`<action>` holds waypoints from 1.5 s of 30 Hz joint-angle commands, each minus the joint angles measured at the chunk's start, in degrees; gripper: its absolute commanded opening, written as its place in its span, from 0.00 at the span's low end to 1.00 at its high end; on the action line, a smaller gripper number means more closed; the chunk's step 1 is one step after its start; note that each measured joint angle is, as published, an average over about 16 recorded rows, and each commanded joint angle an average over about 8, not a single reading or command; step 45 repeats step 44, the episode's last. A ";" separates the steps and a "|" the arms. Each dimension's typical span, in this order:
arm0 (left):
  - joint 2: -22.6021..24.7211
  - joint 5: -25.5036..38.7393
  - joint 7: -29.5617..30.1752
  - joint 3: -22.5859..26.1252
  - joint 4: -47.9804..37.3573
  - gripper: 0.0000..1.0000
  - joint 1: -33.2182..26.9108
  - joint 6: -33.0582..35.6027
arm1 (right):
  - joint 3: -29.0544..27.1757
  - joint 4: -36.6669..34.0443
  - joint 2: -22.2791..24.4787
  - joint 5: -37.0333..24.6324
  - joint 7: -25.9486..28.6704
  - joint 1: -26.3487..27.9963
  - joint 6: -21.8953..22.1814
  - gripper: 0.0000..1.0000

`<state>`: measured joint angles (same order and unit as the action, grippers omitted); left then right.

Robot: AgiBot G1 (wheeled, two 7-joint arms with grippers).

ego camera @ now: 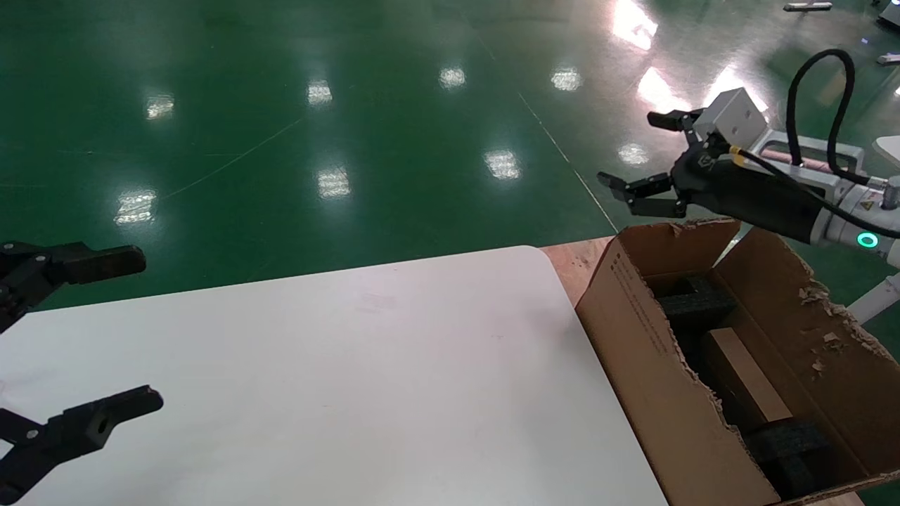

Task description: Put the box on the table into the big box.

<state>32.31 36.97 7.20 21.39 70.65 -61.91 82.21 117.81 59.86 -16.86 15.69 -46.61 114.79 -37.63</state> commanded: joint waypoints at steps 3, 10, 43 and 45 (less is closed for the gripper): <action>0.00 0.00 0.00 0.00 0.00 1.00 0.00 0.00 | -1.78 -0.09 -0.21 -0.80 1.34 -1.51 -1.04 1.00; 0.00 0.00 0.00 0.00 0.00 1.00 0.00 0.00 | -13.26 1.50 -2.27 -7.32 7.77 -7.45 -6.44 1.00; 0.00 0.00 0.00 0.00 0.00 1.00 0.00 0.00 | -68.72 9.16 -12.22 -38.79 38.84 -36.13 -32.52 1.00; 0.00 0.00 0.00 0.00 0.00 1.00 0.00 0.00 | -69.59 9.28 -12.38 -39.28 39.32 -36.58 -32.92 1.00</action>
